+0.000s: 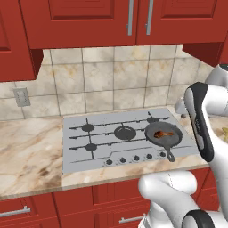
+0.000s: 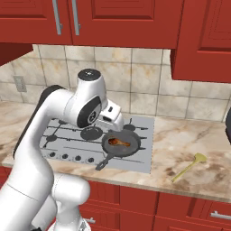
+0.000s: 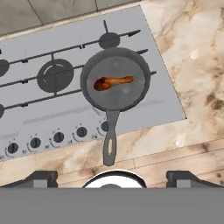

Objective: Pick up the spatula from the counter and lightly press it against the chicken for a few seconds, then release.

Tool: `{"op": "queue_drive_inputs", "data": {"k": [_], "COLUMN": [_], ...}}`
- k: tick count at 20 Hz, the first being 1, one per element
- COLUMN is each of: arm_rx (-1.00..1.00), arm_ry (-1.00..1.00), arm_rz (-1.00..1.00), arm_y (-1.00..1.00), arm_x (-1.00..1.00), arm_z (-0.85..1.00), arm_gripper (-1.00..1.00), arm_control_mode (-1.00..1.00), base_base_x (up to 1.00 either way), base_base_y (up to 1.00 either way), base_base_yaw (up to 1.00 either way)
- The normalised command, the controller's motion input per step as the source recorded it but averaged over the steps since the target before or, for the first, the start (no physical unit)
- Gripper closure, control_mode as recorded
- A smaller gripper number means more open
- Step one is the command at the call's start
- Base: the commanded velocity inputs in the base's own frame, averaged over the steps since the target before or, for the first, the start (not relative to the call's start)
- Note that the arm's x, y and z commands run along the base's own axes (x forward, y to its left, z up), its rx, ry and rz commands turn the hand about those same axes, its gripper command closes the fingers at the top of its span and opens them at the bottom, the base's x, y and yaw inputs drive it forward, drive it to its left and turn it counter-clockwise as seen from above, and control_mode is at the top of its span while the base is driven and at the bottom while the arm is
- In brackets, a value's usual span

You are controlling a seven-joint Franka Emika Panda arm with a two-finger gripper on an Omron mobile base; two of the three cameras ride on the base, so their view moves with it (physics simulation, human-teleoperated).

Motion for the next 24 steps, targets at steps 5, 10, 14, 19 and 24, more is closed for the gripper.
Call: {"op": "queue_drive_inputs", "data": {"k": [5,10,14,19,24], "arm_rx": [0.0,0.01,0.0,0.01,-0.01], "arm_ry": [0.11,0.1,0.09,0.04,-0.05], "arm_rz": [-0.19,-0.18,-0.18,-0.11,0.02], "arm_y": [-0.58,-0.67,-0.64,-0.3,-0.19], "arm_x": [0.0,0.0,0.0,0.0,-0.07], "arm_z": [-0.13,-0.2,-0.21,-0.17,-0.14], "arm_gripper": [-1.0,-1.0,-1.0,-1.0,-1.0], "arm_control_mode": [-1.0,-1.0,-1.0,-1.0,-1.0], "base_base_x": [0.0,0.0,0.0,0.0,0.0], "base_base_y": [0.0,0.0,0.0,0.0,0.0], "base_base_yaw": [0.0,0.0,0.0,0.0,0.0]}}
